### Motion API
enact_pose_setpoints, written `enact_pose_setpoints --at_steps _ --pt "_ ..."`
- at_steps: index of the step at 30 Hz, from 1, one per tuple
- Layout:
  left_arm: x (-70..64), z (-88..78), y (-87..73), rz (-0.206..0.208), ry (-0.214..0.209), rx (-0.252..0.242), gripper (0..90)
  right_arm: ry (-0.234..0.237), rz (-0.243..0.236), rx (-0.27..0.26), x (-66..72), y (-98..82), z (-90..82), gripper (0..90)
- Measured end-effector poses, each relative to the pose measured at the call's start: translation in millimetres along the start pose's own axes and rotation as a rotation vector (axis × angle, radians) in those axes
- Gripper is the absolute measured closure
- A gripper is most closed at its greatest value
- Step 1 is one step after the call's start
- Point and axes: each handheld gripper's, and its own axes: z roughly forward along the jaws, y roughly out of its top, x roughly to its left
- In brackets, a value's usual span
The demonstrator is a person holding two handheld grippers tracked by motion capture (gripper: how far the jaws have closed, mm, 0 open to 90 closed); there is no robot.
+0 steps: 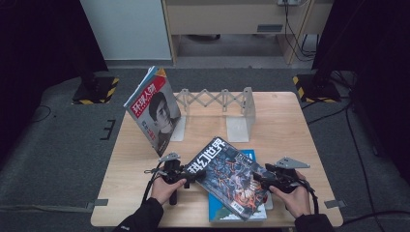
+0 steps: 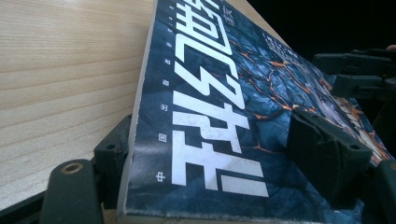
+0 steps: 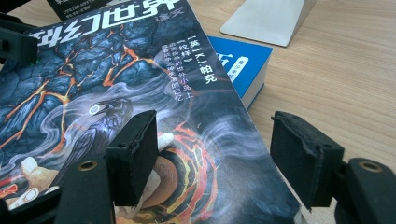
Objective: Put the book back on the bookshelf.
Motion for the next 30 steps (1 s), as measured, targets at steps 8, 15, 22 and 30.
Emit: enact_pose_setpoints --at_steps 8,15,22,30 --pt "-13.4 -19.0 10.7 0.012 0.012 -0.061 48.1 0.004 0.004 -0.005 0.0 -0.8 0.6 32.2" --pt "-17.9 -14.8 12.5 -0.009 -0.050 -0.044 53.4 -0.002 -0.003 -0.013 -0.3 -1.4 1.3 31.3" --pt "-19.8 -16.8 15.7 -0.022 -0.060 -0.061 58.5 0.009 0.010 -0.012 -1.3 -1.2 1.1 30.6" --pt "-35.2 -24.5 28.4 -0.013 -0.076 -0.108 65.8 -0.028 0.024 -0.052 -11.6 1.8 -8.3 30.2"
